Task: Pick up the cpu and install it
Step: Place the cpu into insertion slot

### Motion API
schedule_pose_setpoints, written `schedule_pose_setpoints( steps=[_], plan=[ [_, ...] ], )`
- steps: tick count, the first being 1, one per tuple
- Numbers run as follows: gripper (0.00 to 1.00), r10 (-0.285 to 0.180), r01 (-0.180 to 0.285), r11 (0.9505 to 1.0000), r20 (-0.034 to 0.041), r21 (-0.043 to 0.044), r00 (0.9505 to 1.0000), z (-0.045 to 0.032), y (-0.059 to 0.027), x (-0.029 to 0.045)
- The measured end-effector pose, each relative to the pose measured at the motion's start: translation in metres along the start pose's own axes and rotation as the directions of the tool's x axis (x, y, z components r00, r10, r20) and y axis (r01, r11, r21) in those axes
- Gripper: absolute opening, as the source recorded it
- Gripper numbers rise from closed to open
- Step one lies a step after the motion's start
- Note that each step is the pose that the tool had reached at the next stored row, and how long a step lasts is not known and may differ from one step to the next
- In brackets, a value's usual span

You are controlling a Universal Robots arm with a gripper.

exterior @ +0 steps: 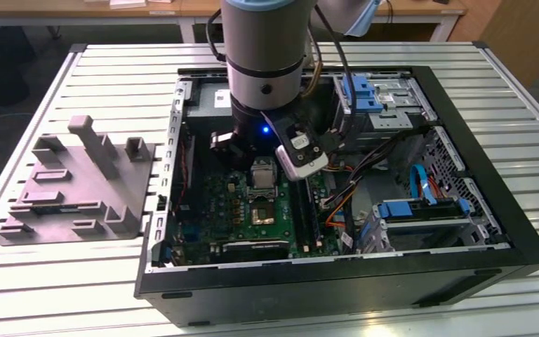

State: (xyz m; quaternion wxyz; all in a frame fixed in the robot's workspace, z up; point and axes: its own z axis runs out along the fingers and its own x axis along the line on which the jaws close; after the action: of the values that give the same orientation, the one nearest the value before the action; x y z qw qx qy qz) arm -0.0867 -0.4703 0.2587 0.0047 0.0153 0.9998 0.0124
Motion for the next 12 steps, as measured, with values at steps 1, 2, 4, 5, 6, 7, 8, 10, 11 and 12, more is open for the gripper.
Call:
schedule_pose_setpoints(
  steps=[1, 2, 4, 5, 6, 7, 8, 10, 11, 12],
  plan=[
    [0.47, 0.000, 0.000, 1.0000, -0.0001, 0.0000, 1.0000, 0.0000, 0.0000, 0.0000],
    [0.47, 0.000, 0.000, 1.0000, -0.0001, 0.0000, 1.0000, 0.0000, 0.0000, 0.0000],
    [0.47, 0.000, 0.000, 1.0000, 0.0001, -0.0003, 1.0000, 0.0006, 0.0000, 0.0000],
    [0.47, 0.000, 0.000, 1.0000, 0.0002, -0.0004, 1.0000, 0.0014, 0.0000, 0.0000],
    [0.47, 0.000, 0.000, 1.0000, 0.0000, -0.0001, 1.0000, 0.0021, -0.0001, 0.0000],
    [0.47, 0.000, 0.000, 1.0000, -0.0002, 0.0002, 1.0000, 0.0026, -0.0009, 0.0000],
    [0.47, 0.000, 0.000, 1.0000, -0.0003, 0.0006, 1.0000, 0.0032, -0.0018, -0.0001],
    [0.47, 0.000, 0.000, 1.0000, -0.0003, 0.0029, 1.0000, 0.0042, -0.0045, -0.0001],
    [0.47, -0.001, 0.001, 1.0000, -0.0003, 0.0035, 1.0000, 0.0052, -0.0057, -0.0001],
    [0.47, -0.005, 0.005, 1.0000, -0.0004, 0.0034, 1.0000, 0.0066, -0.0065, -0.0002]
  ],
)
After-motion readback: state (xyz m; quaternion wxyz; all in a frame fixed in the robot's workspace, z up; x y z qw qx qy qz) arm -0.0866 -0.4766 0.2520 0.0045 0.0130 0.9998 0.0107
